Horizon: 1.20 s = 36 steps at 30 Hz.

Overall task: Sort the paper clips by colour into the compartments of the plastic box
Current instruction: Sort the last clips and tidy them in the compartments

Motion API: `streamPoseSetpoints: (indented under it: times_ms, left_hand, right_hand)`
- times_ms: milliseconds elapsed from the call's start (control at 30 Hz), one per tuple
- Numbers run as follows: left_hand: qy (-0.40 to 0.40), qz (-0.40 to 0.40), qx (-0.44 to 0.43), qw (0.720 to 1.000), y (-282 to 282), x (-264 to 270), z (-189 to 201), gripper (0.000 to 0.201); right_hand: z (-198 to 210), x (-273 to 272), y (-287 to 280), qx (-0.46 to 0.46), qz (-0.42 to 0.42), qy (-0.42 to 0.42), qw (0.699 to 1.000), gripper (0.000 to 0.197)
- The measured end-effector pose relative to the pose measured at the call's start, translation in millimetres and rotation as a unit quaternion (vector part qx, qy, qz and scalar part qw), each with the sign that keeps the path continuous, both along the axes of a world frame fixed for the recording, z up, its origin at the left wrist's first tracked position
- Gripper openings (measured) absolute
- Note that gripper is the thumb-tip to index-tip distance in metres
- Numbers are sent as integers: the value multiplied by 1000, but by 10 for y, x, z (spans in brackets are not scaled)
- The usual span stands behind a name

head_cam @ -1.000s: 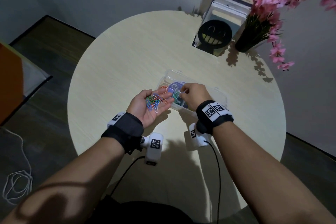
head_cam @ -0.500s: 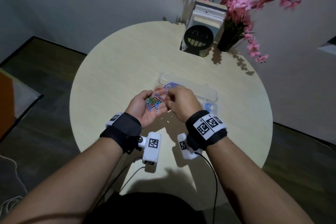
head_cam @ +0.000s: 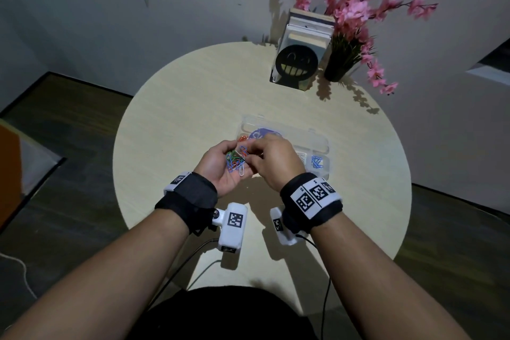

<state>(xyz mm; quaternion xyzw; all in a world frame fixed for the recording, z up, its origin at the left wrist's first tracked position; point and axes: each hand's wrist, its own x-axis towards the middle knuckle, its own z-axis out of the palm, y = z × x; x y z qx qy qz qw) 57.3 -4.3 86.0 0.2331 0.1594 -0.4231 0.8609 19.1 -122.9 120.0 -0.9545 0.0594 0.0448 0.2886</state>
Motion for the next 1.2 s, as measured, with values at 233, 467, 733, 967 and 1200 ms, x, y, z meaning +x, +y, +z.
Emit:
streamPoseSetpoints:
  times_ms: [233,467,733,967,1200]
  left_hand:
    - [10,-9,39,999,-35,-1,-49,38]
    - [0,-20,47,999,-50,-11,-8,43]
    - [0,-44,80,996,-42,26,-94,42]
    - [6,-17,76,997,12,153,-198,43]
    - [21,32,83,996,188,251,-308,42]
  right_hand:
    - [-18,31,39,-70,8,19,997,13]
    - [-52,-18,-118,46,-54,-25,997,4]
    - [-114,-20,-277,196,-134,-11,971,23]
    - [-345,135,-887,148,-265,50,951,25]
    - [-566,666,-569,92,-150,112,978,22]
